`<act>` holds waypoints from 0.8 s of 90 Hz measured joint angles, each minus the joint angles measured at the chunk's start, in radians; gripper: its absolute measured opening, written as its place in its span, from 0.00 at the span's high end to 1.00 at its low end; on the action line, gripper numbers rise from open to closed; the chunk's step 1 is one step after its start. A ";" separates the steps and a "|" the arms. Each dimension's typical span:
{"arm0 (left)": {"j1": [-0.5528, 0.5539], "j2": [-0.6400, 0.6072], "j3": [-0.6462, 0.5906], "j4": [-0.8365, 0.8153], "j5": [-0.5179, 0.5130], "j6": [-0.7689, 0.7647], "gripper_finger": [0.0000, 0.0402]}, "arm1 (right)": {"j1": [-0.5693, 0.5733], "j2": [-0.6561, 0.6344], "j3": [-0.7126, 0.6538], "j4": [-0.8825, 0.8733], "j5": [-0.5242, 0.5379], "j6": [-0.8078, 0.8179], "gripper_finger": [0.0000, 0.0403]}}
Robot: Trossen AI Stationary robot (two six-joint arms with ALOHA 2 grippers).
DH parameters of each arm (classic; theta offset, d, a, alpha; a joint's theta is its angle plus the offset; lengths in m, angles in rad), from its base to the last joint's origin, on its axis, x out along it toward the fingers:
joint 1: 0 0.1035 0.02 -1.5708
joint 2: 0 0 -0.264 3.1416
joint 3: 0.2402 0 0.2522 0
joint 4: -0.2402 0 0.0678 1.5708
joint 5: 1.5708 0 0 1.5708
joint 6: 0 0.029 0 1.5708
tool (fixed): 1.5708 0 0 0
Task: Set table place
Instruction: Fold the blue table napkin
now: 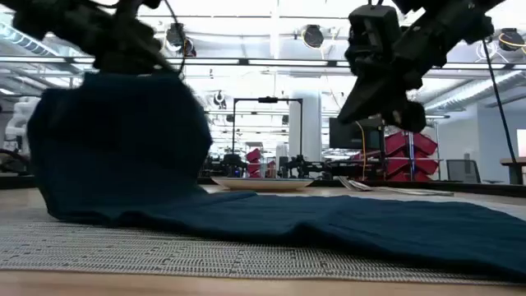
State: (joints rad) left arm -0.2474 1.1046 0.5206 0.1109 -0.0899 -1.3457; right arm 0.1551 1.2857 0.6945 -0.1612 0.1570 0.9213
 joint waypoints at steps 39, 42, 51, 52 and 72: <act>-0.030 0.559 0.491 0.072 0.021 0.097 1.00 | -0.089 -0.285 0.000 -0.223 -0.005 -0.100 1.00; -0.031 0.603 0.527 0.072 0.027 0.097 1.00 | -0.090 -0.297 0.000 -0.245 -0.005 -0.103 1.00; -0.043 0.726 0.616 0.070 0.049 0.096 1.00 | -0.091 -0.331 0.000 -0.304 -0.006 -0.104 1.00; -0.043 0.738 0.623 0.070 0.053 0.094 1.00 | -0.091 -0.334 0.000 -0.311 -0.006 -0.104 1.00; -0.049 0.883 0.715 0.146 0.143 0.114 0.97 | -0.085 -0.365 0.000 -0.383 -0.009 -0.103 0.96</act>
State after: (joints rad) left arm -0.2960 1.9877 1.2357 0.2569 0.0534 -1.2316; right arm 0.0699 0.9202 0.6945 -0.5445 0.1483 0.8178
